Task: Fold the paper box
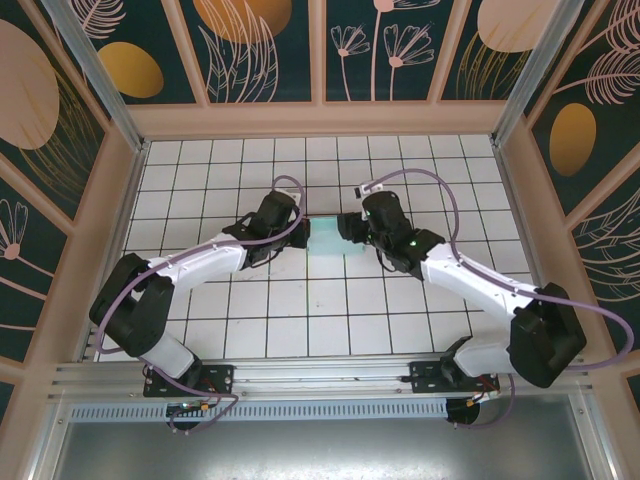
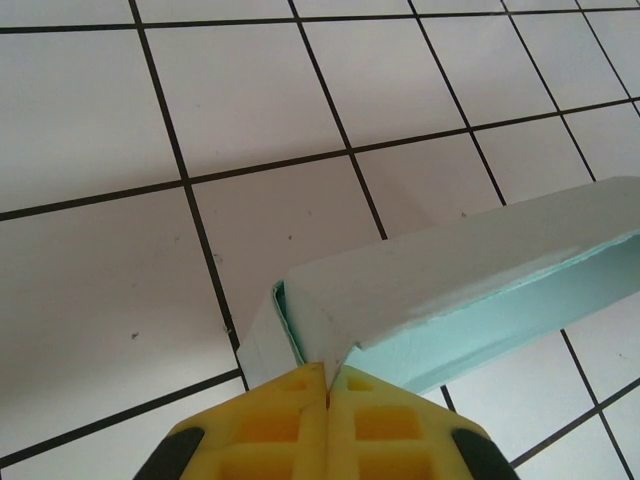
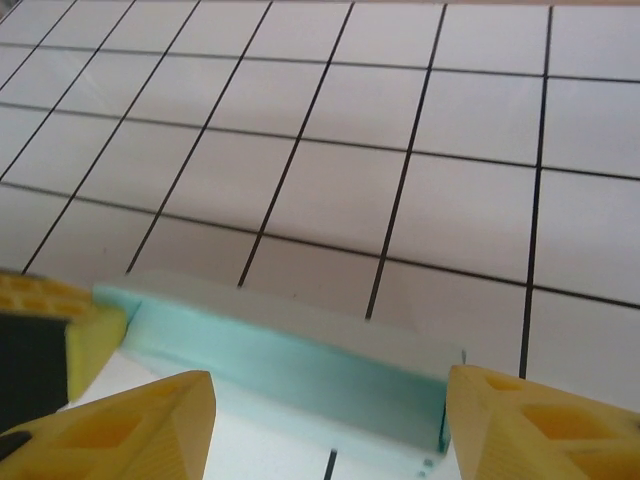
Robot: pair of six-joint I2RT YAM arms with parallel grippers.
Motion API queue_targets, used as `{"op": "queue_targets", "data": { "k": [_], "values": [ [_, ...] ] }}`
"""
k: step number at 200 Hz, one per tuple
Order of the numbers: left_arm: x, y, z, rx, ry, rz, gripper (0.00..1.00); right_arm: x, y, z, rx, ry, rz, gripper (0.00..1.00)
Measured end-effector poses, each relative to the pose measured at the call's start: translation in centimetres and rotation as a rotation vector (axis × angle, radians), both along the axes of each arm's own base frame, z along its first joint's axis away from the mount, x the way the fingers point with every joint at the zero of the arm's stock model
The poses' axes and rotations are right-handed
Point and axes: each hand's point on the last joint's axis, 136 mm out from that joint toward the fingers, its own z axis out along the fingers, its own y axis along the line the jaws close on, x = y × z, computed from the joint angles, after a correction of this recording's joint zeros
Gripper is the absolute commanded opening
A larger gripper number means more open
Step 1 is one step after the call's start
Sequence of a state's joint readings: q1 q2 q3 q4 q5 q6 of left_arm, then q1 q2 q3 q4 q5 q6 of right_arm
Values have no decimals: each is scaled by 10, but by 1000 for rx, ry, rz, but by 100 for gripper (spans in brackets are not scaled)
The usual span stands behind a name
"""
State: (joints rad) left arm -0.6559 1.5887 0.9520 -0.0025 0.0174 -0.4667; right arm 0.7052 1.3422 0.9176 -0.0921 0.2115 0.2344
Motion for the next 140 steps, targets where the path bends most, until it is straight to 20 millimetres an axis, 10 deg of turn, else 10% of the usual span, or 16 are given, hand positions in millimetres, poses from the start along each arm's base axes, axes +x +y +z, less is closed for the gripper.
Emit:
{"op": "queue_targets", "data": {
  "k": [68,140],
  "values": [
    [0,-2,-1,-5,-34,-17,6,29,-21,-30,-2,101,-166,36],
    [-8,4,-6,7,-29,-29,42,21,-25,-51,29,150,-194,35]
  ]
}}
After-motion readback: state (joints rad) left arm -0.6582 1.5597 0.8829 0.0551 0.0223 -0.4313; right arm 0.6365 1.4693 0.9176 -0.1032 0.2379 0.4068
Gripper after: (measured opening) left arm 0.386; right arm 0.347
